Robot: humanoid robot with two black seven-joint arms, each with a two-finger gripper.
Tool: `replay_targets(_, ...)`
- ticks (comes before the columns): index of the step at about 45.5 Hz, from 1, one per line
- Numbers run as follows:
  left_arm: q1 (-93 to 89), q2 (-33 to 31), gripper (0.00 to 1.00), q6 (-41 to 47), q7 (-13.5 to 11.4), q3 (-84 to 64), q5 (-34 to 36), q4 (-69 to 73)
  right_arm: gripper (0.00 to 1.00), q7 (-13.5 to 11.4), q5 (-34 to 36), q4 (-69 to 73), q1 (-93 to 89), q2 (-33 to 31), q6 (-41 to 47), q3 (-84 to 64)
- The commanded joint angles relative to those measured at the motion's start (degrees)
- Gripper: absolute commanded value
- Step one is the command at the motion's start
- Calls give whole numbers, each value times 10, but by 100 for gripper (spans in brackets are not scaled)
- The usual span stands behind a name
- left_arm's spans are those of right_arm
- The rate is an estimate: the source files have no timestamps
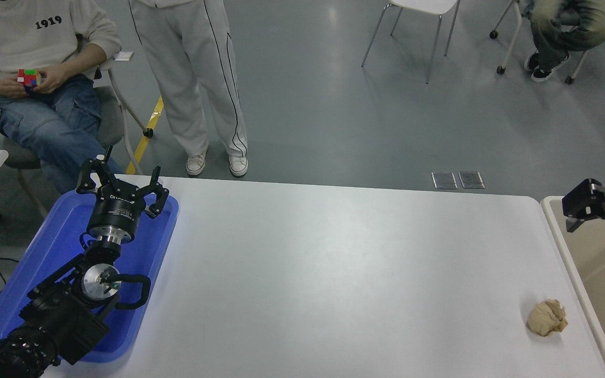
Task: Pick up foil plate and place in dustbin
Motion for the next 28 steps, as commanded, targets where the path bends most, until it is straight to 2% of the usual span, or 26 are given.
replay_targets(1, 1, 0, 100, 0, 0, 0, 0, 0, 100, 1, 6, 20, 39, 44, 12, 46)
replay_targets(28, 0, 0, 100, 0, 0, 0, 0, 0, 100, 2, 4, 17, 48, 51, 12, 71)
